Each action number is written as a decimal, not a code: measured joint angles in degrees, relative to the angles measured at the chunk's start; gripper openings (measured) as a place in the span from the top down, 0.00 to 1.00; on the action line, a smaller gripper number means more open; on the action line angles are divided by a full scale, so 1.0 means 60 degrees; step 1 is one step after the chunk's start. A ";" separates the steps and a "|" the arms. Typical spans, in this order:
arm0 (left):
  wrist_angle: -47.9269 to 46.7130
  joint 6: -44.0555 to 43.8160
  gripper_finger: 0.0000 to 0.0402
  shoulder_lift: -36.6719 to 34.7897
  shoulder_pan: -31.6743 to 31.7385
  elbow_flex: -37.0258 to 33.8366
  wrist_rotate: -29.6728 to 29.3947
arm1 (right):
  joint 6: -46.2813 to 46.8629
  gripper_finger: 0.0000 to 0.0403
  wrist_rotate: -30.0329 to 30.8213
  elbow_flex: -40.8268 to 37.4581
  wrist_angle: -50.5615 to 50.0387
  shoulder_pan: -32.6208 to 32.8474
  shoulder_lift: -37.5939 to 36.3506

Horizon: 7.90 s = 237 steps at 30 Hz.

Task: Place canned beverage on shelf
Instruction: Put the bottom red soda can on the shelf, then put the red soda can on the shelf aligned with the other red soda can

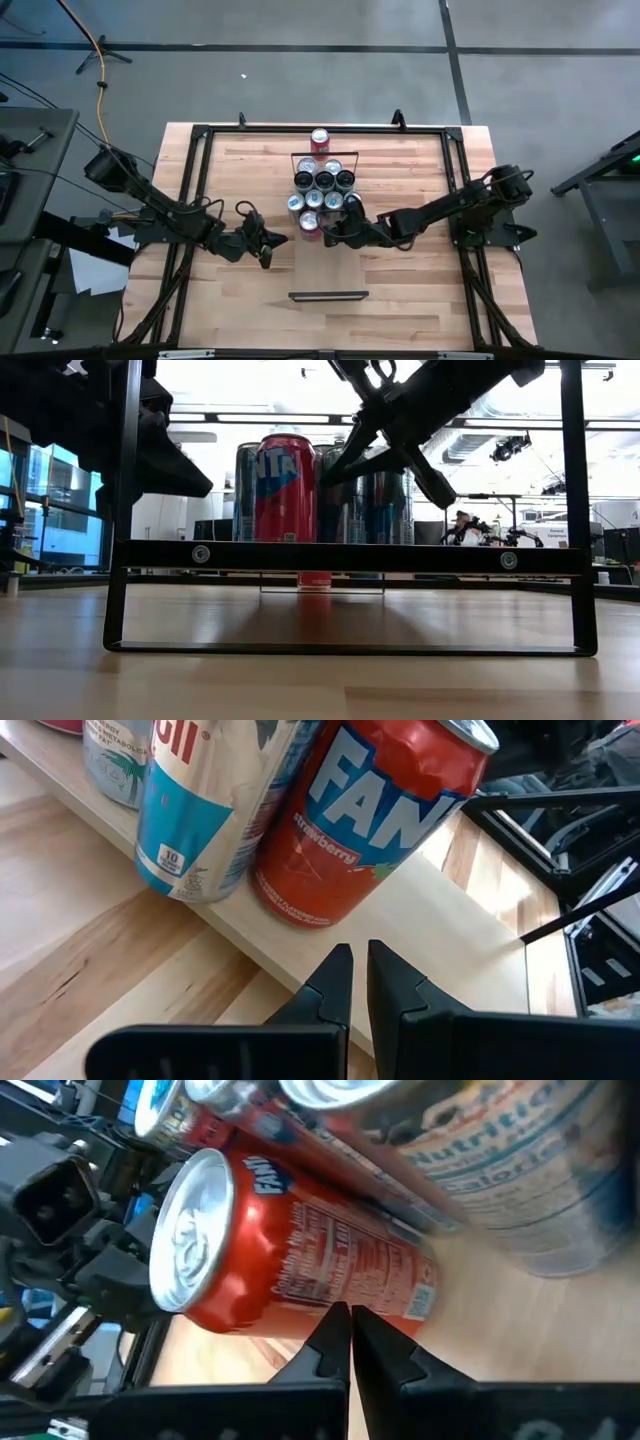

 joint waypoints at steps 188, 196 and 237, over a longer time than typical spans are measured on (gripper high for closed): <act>-0.3701 0.8910 0.37 -0.5430 0.2691 0.3810 -0.2739 | -0.6929 0.09 -0.0905 0.3512 -0.4197 -0.4656 -0.2769; -0.6436 0.7281 0.37 -0.6183 0.3599 0.3810 -0.0942 | -0.6971 0.09 -0.1701 0.8534 -0.7150 -0.6572 0.1111; -0.8300 0.6799 0.37 -0.7501 0.4739 0.3813 0.2281 | -0.2278 0.10 -0.2438 1.0728 -0.8870 -0.6925 0.6281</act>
